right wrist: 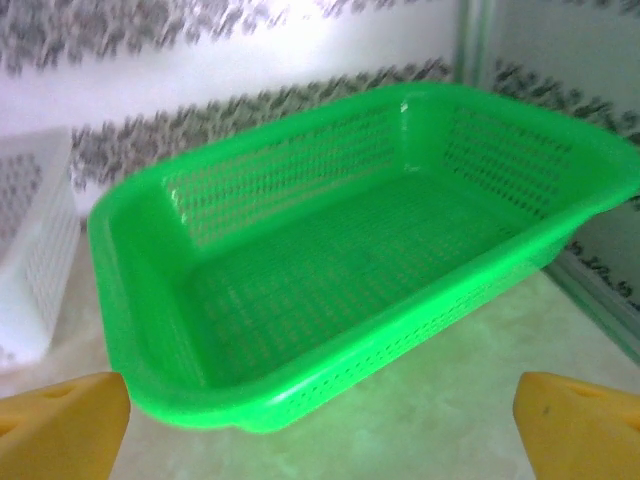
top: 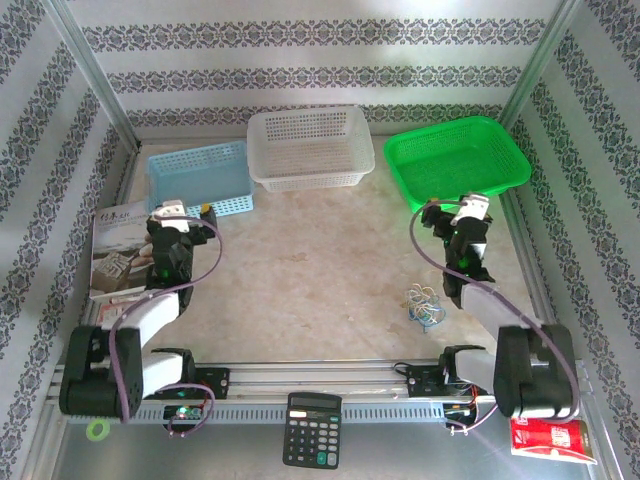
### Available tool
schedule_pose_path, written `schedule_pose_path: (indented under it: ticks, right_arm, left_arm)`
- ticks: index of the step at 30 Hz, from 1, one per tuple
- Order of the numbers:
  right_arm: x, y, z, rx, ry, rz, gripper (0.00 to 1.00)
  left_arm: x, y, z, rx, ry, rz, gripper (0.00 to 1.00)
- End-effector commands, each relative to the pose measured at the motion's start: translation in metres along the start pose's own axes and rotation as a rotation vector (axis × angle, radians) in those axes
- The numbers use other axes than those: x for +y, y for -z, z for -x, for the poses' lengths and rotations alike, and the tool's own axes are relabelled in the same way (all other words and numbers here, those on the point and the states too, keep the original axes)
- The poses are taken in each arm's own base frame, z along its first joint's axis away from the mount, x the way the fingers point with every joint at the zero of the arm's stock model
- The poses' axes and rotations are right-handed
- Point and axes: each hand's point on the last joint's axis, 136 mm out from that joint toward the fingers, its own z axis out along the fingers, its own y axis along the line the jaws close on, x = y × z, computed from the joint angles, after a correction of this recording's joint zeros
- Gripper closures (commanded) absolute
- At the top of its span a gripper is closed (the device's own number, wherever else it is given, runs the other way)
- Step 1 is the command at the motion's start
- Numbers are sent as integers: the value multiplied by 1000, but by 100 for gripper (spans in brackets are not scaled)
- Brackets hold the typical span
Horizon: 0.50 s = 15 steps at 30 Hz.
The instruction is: Untangle the cables
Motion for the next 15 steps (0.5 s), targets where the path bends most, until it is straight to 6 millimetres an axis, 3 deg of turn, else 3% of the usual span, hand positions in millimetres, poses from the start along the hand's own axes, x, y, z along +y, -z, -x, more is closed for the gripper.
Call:
schedule_pose_path:
  ticks: [1, 4, 7, 9, 15]
  right_arm:
    - [-14, 18, 12, 22, -305, -36, 1]
    - [12, 37, 28, 16, -405, 144, 2]
    - [37, 58, 27, 140, -429, 260, 10]
    - [52, 72, 16, 272, -419, 316, 17]
    - [59, 115, -35, 628, -340, 242, 39]
  left_arm:
    - [3, 10, 8, 99, 117, 28, 0]
    - [-12, 24, 21, 151, 207, -43, 0]
    - [-32, 38, 27, 222, 266, -132, 0]
    - [-48, 48, 26, 276, 281, -192, 0]
    - [-105, 76, 4, 433, 292, -356, 0]
